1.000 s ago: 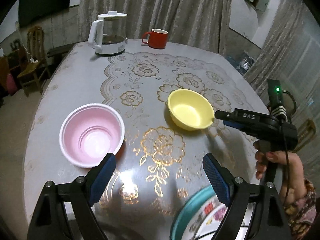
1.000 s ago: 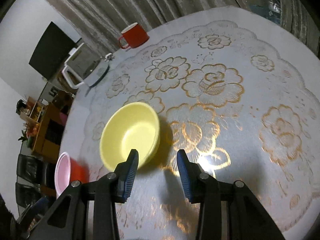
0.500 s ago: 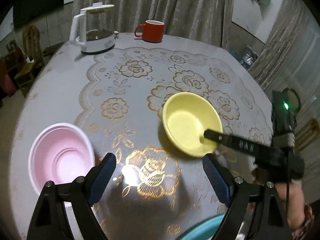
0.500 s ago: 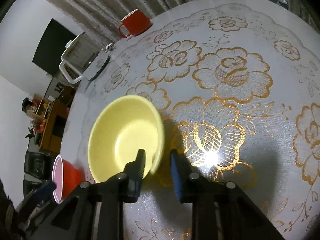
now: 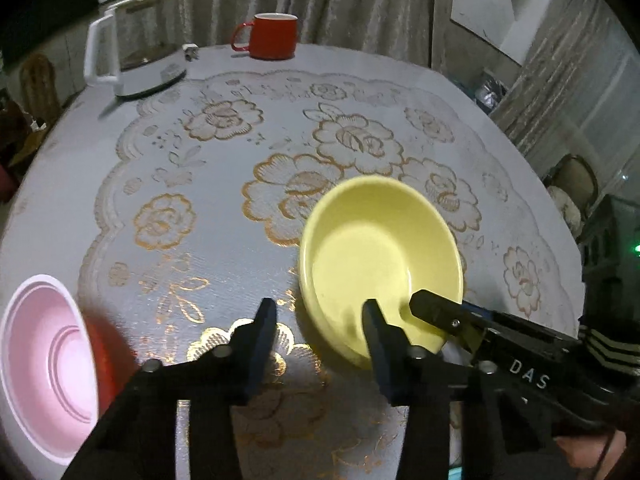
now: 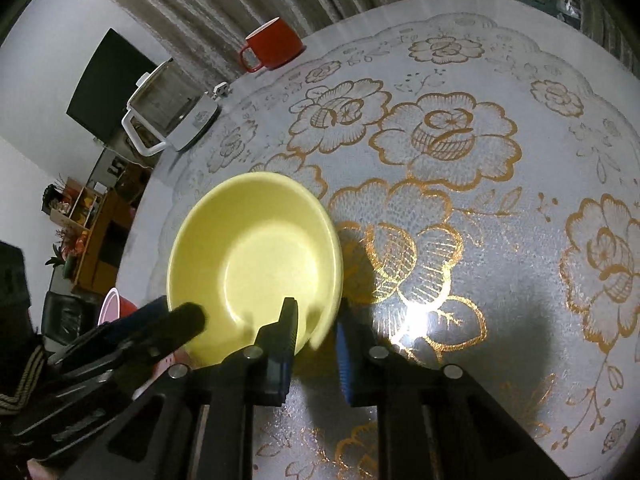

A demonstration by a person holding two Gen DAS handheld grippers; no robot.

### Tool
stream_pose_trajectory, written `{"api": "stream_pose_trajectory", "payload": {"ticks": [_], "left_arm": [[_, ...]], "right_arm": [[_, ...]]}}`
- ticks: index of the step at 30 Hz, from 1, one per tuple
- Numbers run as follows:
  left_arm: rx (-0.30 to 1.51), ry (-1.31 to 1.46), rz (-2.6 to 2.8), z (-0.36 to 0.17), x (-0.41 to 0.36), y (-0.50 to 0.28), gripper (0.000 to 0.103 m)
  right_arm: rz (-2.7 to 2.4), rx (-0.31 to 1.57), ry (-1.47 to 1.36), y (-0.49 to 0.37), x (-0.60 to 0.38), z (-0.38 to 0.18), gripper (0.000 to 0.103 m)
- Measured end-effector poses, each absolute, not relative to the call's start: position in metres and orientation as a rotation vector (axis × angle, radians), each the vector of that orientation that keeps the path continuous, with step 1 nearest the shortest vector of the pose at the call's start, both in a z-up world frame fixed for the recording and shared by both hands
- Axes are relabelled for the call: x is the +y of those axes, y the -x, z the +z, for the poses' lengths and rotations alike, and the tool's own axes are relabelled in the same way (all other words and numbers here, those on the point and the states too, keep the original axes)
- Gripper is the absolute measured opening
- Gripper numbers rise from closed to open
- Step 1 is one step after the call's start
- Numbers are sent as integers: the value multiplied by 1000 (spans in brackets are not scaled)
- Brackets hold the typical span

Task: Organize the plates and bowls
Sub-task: 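Lift the yellow bowl with both grippers over the steel bowl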

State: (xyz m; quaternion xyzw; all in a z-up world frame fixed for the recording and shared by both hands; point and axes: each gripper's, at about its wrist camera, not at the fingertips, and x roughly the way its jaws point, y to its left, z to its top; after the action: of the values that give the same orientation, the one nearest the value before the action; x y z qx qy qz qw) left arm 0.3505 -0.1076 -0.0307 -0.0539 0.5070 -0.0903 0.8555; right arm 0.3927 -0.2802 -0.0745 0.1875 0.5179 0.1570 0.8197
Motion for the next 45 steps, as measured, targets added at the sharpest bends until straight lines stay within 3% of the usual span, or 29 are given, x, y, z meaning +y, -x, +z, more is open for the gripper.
{"api": "stream_pose_trajectory", "payload": {"ticks": [10,45], "left_arm": [[1056,46,-207,-38,-119,-346,21],[931,-19,-260,27,-129,-246,23]], "right_arm": [[333,1105,-399,-390,-277,-77,13],[345,973,-419,-300,-285,-15,13]]}}
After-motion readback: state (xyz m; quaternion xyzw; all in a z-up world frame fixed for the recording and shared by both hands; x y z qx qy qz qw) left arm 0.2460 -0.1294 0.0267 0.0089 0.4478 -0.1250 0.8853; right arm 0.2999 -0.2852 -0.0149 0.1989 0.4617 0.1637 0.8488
